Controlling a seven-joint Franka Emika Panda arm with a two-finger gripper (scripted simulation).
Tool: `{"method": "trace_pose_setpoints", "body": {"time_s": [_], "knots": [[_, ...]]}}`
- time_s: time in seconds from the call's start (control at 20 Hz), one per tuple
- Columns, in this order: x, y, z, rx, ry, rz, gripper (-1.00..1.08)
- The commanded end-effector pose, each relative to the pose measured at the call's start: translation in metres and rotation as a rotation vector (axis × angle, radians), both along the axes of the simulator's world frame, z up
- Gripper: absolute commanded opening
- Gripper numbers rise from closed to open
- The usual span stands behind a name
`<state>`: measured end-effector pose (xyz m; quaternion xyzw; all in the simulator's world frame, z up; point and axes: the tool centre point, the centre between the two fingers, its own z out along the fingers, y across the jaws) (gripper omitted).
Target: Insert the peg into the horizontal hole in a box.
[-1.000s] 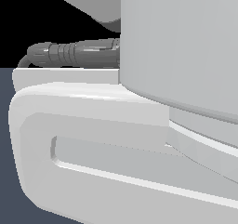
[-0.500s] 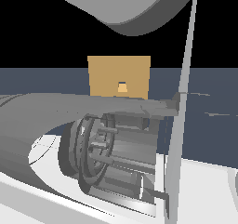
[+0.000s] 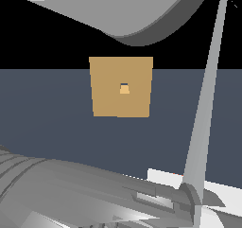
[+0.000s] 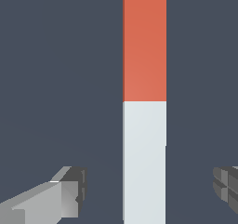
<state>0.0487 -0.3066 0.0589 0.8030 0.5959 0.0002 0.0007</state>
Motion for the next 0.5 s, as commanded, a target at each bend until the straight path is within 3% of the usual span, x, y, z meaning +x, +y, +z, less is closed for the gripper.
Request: {"method": "trace_pose_setpoints", "body": {"time_s": [0.0, 0.45], "knots": [[-0.001, 0.0, -0.011, 0.001, 0.002, 0.0, 1.0], [0.0, 0.0, -0.044, 0.001, 0.001, -0.001, 1.0]]}}
